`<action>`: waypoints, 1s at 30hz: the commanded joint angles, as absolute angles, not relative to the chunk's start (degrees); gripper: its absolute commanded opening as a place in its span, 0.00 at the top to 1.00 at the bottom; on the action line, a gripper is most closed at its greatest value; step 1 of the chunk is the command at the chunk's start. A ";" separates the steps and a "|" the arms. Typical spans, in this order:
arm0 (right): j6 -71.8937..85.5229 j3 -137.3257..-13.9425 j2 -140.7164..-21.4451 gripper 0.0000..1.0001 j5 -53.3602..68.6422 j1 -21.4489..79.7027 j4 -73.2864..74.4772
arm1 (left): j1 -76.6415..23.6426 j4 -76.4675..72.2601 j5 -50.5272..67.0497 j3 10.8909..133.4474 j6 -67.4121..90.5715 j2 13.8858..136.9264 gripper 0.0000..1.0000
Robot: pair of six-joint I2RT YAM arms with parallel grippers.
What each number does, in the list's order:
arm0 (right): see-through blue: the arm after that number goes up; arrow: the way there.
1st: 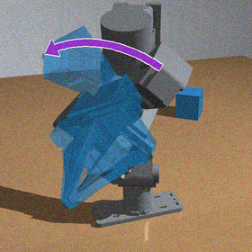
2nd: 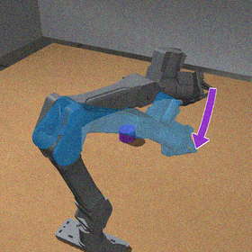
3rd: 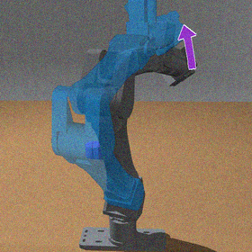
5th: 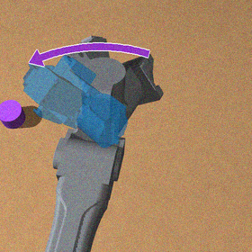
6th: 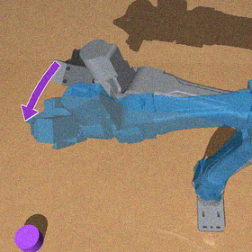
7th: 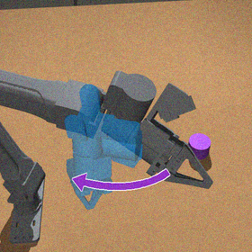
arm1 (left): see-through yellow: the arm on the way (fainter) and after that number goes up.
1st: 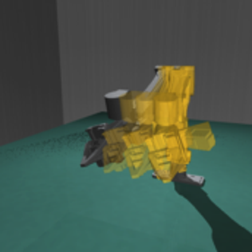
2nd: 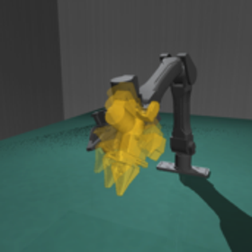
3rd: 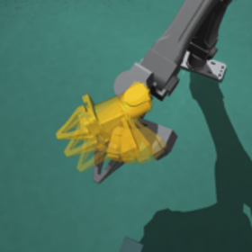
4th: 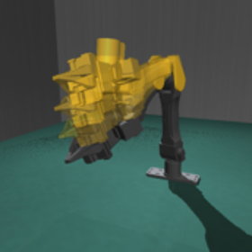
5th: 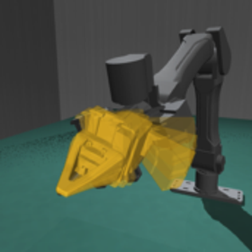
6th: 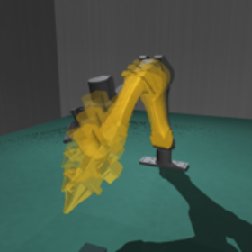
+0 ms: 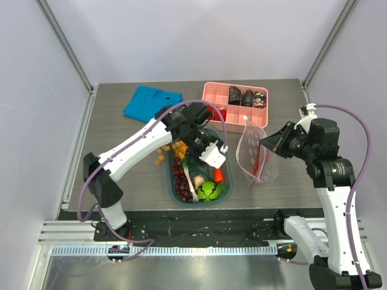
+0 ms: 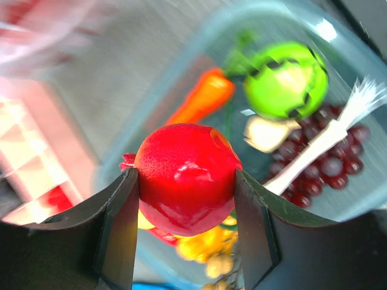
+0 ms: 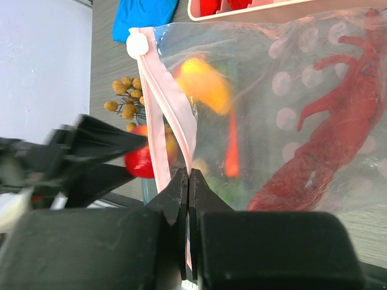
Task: Place the food in the zip-top bag and seal the zipper
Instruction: Pick up the fake fruit from the bin, then place the fake fruit in the zipper food storage bag.
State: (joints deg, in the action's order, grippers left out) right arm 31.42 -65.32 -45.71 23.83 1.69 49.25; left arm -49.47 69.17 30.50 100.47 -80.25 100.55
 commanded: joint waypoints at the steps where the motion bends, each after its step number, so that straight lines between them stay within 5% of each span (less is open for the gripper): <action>1: 33.48 -64.78 -44.65 0.99 26.54 1.58 45.01 | -49.22 66.72 38.83 109.48 -69.81 95.45 0.70; 6: 36.29 -63.90 -43.86 0.99 28.65 1.58 41.14 | -50.09 53.36 43.06 114.87 -50.93 94.22 0.71; 21: 41.74 -66.97 -44.03 0.99 32.78 1.41 37.53 | -54.49 39.55 39.82 115.66 -39.73 99.92 0.67; 22: 41.83 -67.15 -44.03 0.99 32.78 1.58 37.27 | -54.67 39.46 38.16 116.53 -39.47 100.63 0.64; 26: 42.71 -68.38 -44.65 0.99 32.78 1.58 36.48 | -54.58 38.51 34.11 116.99 -37.53 102.22 0.23; 30: 43.42 -68.64 -45.17 0.99 32.17 1.50 36.39 | -52.56 29.57 33.22 110.33 -29.48 97.93 0.04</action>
